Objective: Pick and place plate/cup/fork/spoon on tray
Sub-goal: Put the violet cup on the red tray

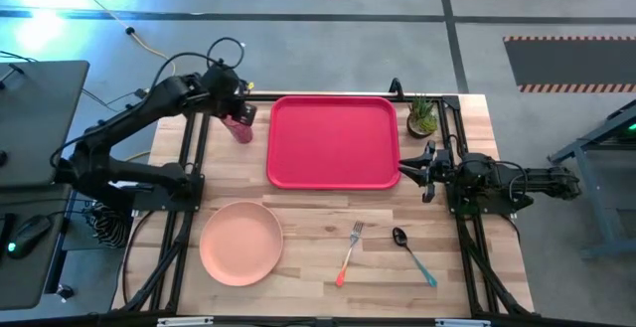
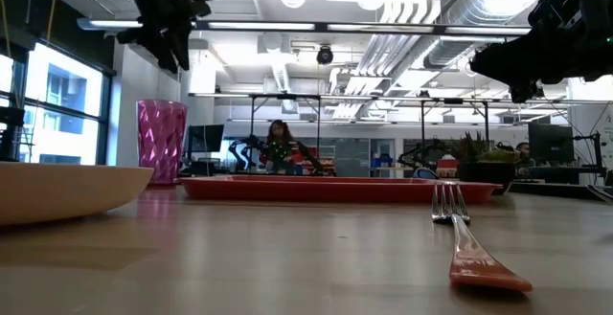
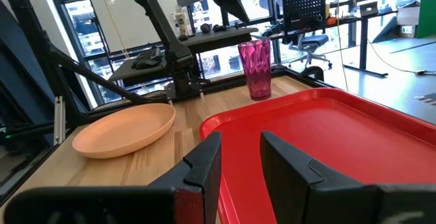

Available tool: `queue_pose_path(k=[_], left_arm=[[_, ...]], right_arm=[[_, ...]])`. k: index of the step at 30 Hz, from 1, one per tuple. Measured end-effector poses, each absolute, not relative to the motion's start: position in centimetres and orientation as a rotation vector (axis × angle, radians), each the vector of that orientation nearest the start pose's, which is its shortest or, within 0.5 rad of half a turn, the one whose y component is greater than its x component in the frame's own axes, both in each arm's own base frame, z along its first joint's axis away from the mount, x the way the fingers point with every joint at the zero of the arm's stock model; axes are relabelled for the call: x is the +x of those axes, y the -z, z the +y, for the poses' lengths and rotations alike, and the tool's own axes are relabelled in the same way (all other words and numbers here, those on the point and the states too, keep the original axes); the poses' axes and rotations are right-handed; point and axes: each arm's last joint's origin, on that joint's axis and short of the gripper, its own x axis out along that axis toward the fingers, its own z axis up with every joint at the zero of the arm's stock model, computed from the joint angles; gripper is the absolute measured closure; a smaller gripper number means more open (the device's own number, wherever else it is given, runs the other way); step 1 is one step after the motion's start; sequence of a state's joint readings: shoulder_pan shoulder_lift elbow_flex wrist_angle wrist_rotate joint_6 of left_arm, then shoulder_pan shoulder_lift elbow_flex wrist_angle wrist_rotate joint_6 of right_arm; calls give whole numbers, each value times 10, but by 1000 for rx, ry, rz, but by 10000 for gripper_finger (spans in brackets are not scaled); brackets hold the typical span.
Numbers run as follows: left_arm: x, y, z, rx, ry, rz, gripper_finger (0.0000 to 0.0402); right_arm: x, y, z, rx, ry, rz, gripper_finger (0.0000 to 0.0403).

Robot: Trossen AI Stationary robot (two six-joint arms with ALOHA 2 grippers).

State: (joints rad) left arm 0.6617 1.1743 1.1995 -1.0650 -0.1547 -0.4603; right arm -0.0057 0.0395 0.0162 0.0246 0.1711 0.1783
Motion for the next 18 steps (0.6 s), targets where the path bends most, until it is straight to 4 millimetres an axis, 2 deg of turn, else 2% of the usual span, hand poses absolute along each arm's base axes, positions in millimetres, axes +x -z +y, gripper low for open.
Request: queue_pose_path(k=[18], left_arm=[[192, -292, 155, -701, -981, 1054, 287]], right_arm=[[99, -168, -5, 177, 173, -16, 309]])
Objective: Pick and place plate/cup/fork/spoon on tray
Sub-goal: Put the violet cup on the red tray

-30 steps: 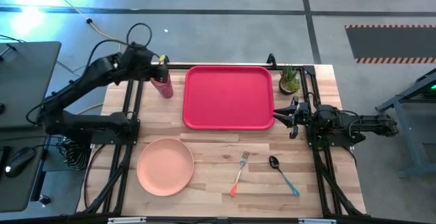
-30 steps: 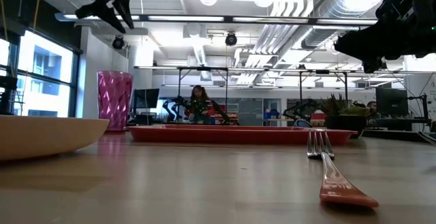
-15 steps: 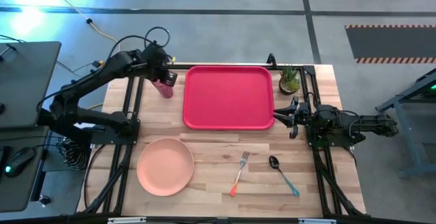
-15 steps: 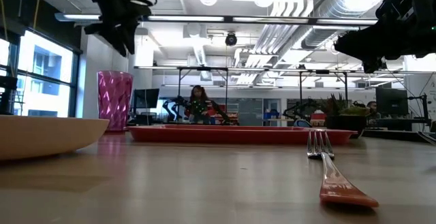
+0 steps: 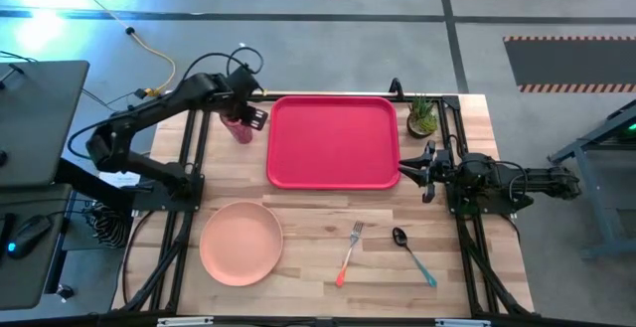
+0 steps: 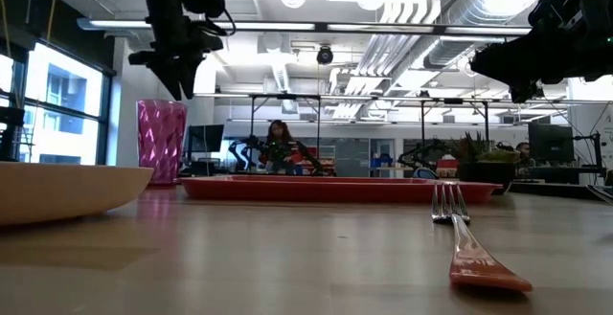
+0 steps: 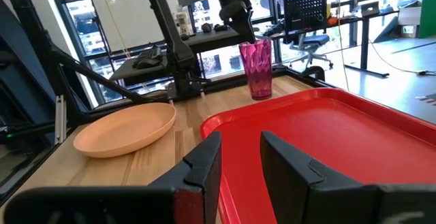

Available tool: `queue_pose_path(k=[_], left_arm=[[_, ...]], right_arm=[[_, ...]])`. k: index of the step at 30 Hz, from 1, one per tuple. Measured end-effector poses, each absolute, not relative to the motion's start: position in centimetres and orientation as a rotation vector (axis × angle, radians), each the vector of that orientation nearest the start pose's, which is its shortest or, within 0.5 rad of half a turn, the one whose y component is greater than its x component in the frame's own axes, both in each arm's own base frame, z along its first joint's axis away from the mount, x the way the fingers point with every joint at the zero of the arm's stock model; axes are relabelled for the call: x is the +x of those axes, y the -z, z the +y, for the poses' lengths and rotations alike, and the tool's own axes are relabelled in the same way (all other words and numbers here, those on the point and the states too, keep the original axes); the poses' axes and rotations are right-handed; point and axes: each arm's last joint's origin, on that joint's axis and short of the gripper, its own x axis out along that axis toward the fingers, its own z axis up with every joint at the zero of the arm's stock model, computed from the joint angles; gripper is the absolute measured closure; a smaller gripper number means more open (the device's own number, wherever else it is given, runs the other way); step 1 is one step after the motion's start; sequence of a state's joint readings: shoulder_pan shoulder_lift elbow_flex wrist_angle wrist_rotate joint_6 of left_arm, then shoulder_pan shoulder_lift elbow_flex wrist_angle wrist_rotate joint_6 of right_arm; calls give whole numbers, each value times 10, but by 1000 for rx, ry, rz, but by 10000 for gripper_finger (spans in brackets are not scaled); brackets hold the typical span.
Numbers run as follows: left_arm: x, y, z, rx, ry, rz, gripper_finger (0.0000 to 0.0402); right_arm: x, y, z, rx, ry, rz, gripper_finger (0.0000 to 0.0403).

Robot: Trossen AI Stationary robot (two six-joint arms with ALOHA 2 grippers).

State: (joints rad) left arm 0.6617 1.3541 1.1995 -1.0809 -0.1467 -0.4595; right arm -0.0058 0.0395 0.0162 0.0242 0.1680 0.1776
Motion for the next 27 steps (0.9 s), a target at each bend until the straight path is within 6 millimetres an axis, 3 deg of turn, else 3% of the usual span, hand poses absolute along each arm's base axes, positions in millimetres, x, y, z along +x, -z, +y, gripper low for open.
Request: queue_pose_path(k=[20, 27], left_arm=[[202, -272, 167, -639, -1077, 1145, 288], [202, -271, 167, -625, -1067, 1156, 339]], right_arm=[[99, -168, -5, 175, 174, -16, 309], [99, -168, -5, 175, 174, -16, 309]])
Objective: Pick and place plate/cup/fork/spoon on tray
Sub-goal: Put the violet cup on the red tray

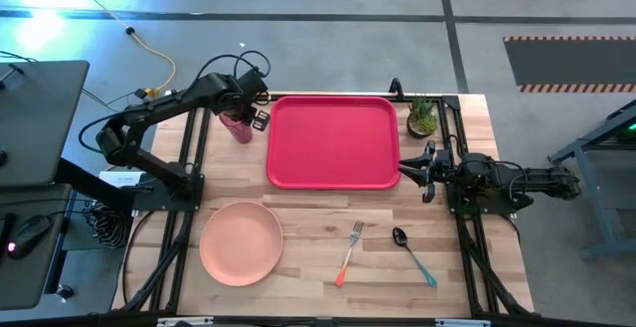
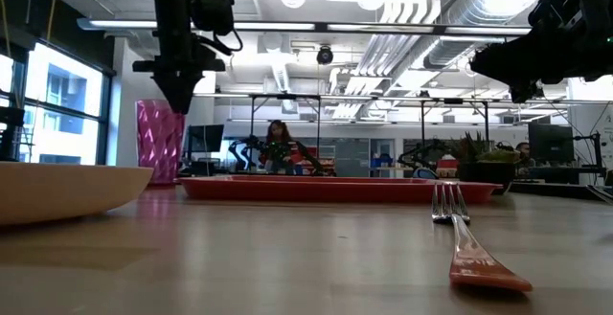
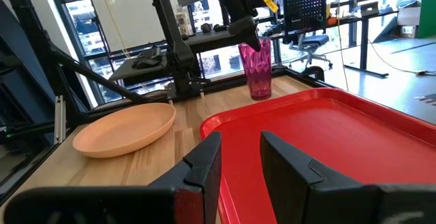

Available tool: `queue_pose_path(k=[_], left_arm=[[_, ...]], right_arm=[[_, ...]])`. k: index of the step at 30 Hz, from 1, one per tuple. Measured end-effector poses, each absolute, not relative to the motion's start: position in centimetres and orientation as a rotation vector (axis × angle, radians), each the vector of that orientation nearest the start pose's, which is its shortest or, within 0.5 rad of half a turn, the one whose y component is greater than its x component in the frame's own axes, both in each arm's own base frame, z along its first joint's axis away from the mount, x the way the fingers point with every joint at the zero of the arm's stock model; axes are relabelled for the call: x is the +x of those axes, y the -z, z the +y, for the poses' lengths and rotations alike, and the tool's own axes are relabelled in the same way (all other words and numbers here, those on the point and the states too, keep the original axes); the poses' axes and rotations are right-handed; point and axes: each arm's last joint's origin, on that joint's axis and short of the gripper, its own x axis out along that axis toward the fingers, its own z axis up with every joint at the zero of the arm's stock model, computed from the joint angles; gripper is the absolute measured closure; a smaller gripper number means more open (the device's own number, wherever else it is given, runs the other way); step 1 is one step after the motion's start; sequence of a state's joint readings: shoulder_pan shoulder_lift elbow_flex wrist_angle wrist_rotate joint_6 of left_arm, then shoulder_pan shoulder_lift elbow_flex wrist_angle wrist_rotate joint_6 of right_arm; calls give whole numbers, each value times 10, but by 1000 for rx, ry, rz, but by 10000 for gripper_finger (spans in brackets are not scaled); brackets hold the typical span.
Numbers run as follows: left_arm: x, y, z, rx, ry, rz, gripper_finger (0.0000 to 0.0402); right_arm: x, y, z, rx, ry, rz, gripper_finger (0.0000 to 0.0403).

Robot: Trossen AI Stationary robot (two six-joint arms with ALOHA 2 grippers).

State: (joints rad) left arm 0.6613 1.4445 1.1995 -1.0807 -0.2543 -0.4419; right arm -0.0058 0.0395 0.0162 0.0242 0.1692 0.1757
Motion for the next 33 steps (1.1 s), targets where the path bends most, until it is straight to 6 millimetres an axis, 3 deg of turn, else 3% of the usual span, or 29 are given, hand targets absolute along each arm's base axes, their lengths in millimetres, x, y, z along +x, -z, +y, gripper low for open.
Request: queue_pose_path(k=[7, 18, 26, 33], left_arm=[[202, -271, 167, -593, -1043, 1174, 394], [206, -276, 159, -521, -976, 1191, 397], [219, -318, 155, -374, -891, 1084, 397], [232, -357, 157, -138, -767, 953, 397]], right_arm=[[99, -168, -6, 175, 178, -17, 309], [99, -168, -5, 175, 177, -17, 309], [99, -168, -6, 175, 178, -17, 309], [99, -168, -6, 175, 178, -17, 309]])
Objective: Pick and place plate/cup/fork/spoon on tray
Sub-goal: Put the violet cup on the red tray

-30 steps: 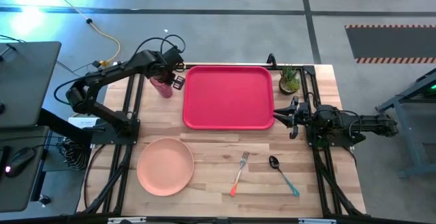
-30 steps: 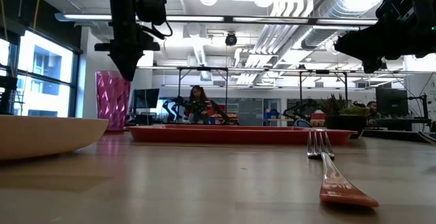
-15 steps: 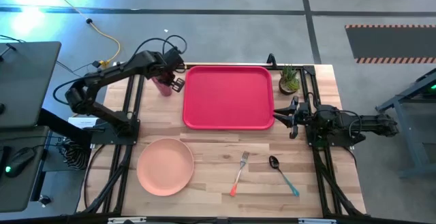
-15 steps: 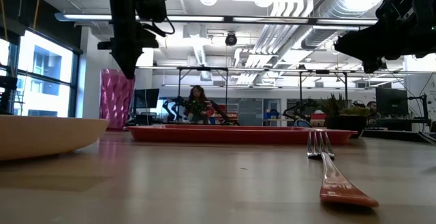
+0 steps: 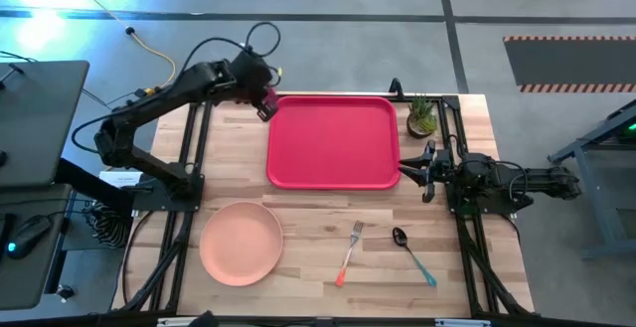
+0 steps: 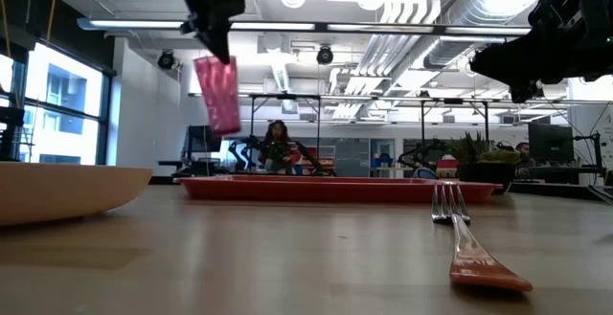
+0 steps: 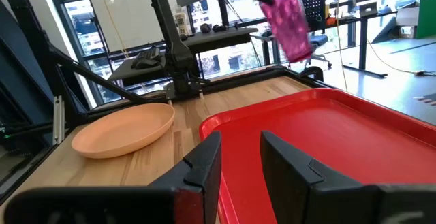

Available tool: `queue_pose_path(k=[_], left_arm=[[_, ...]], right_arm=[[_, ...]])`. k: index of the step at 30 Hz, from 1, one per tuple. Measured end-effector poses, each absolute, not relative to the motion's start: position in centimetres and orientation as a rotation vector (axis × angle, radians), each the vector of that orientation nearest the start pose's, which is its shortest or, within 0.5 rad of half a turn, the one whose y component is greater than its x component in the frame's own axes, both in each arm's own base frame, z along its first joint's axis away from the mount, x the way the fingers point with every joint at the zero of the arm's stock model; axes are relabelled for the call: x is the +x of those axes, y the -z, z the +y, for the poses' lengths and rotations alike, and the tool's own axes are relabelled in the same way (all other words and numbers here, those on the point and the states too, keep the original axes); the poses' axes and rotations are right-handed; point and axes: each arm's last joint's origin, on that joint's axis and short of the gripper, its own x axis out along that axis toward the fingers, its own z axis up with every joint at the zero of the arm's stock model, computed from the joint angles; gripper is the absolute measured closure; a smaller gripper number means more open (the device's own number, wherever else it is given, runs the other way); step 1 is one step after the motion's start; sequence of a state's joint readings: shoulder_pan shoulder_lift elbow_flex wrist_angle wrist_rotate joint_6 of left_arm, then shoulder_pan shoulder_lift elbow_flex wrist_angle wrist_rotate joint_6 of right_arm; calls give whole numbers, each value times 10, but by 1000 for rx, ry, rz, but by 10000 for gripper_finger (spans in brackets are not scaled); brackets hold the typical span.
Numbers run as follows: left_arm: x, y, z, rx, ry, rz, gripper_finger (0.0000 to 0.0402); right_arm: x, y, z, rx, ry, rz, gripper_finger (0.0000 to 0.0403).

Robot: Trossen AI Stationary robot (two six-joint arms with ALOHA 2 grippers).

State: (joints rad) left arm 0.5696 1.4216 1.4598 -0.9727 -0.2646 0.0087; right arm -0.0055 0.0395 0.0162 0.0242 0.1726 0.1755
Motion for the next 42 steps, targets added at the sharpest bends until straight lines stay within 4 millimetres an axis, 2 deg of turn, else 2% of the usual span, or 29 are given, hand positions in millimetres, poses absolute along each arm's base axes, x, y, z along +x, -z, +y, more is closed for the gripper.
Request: queue_pose_path(k=[5, 11, 24, 30, 42], left_arm=[[242, -371, 156, 77, -618, 892, 397], [253, -364, 156, 232, -489, 939, 398], [285, -310, 170, 121, -332, 1120, 398], [293, -297, 174, 102, -324, 1160, 398], [292, -280, 192, 38, -323, 1200, 398]], right_arm=[[99, -168, -6, 175, 178, -17, 309], [99, -168, -6, 175, 179, -17, 309], [99, -168, -6, 175, 193, -19, 309], [99, -168, -6, 175, 192, -19, 309], [99, -168, -6, 175, 193, -20, 309]])
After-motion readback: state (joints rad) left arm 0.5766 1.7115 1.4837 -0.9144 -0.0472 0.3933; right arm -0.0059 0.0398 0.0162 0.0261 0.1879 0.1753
